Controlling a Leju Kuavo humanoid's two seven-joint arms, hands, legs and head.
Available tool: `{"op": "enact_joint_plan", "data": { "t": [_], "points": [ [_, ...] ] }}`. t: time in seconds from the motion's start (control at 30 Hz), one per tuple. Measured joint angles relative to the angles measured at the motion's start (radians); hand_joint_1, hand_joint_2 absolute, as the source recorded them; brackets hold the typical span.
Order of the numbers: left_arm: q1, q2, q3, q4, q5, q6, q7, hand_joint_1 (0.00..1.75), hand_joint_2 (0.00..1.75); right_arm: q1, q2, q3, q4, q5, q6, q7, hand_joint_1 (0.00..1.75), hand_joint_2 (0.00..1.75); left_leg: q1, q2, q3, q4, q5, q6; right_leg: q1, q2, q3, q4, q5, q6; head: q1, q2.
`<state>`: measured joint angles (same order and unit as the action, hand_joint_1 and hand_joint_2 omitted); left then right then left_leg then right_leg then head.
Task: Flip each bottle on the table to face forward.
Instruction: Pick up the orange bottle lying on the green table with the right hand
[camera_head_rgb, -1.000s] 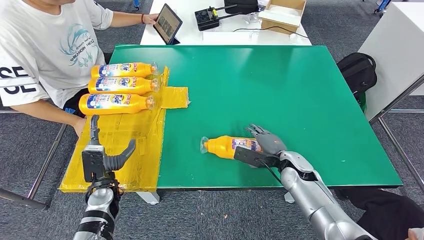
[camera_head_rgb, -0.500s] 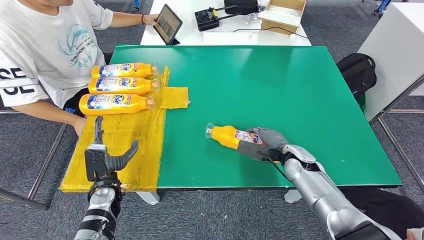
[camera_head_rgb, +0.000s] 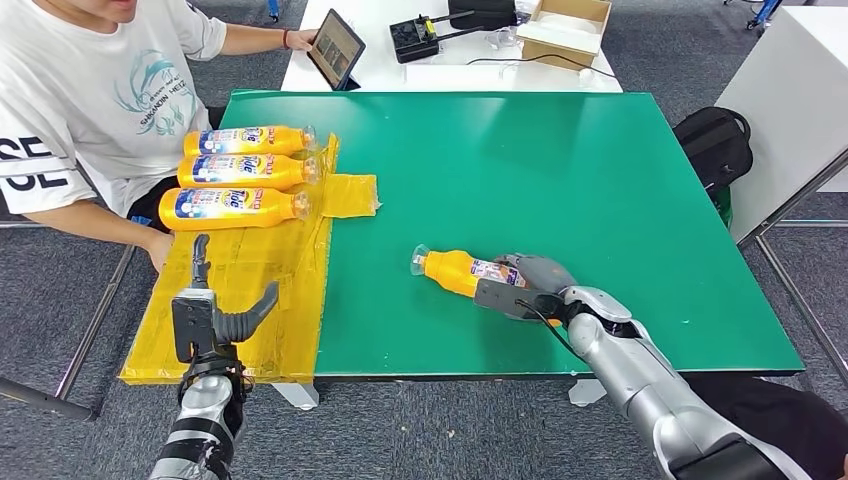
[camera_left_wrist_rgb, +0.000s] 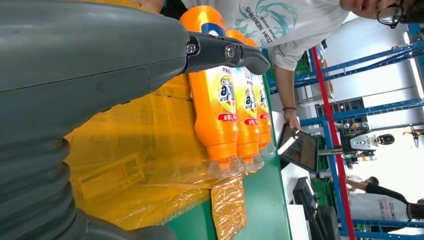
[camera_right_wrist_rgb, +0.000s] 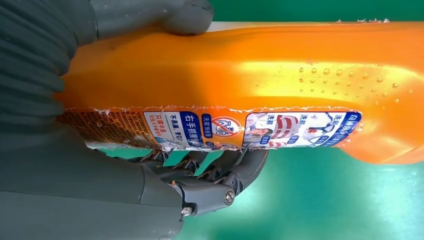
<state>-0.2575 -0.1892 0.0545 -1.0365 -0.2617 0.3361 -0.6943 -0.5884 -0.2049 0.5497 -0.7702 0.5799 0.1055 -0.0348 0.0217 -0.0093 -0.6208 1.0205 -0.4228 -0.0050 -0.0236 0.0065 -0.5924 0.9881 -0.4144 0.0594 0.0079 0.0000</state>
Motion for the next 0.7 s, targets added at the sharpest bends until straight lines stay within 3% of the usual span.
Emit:
{"op": "enact_joint_plan", "data": {
  "t": [0.17, 0.37, 0.53, 0.7],
  "points": [
    [0.009, -0.006, -0.006, -0.006, 0.001, -0.018, 0.002, 0.0, 1.75, 0.086, 0.026, -0.044, -0.076, -0.077, -0.182, -0.097, 1.75, 1.75, 0.0, 0.0, -0.001, 0.0, 0.0, 0.0, 0.0, 0.0, 0.0, 0.0, 0.0, 0.0, 0.0, 0.0],
    [0.021, -0.03, -0.045, -0.037, 0.038, -0.098, 0.045, 0.0, 1.75, 0.261, 0.132, -0.189, -0.355, -0.066, -0.469, -0.271, 1.75, 1.75, 0.0, -0.001, -0.004, 0.0, 0.0, 0.0, 0.0, -0.001, -0.004, 0.0, 0.0, 0.0, 0.0, 0.0],
    [0.029, -0.046, -0.097, -0.063, 0.114, -0.204, 0.099, 0.0, 1.75, 0.338, 0.197, -0.276, -0.52, -0.045, -0.594, -0.344, 1.75, 1.75, 0.0, -0.001, -0.006, 0.0, 0.0, 0.0, 0.0, -0.001, -0.005, 0.0, -0.001, 0.0, 0.0, 0.0],
    [0.034, -0.052, -0.143, -0.087, 0.162, -0.264, 0.125, 0.0, 1.75, 0.364, 0.232, -0.326, -0.58, -0.055, -0.64, -0.383, 1.75, 1.75, -0.001, -0.001, -0.006, 0.0, 0.0, 0.0, -0.001, -0.001, -0.005, 0.0, 0.0, 0.0, 0.0, 0.0]
  ]
}}
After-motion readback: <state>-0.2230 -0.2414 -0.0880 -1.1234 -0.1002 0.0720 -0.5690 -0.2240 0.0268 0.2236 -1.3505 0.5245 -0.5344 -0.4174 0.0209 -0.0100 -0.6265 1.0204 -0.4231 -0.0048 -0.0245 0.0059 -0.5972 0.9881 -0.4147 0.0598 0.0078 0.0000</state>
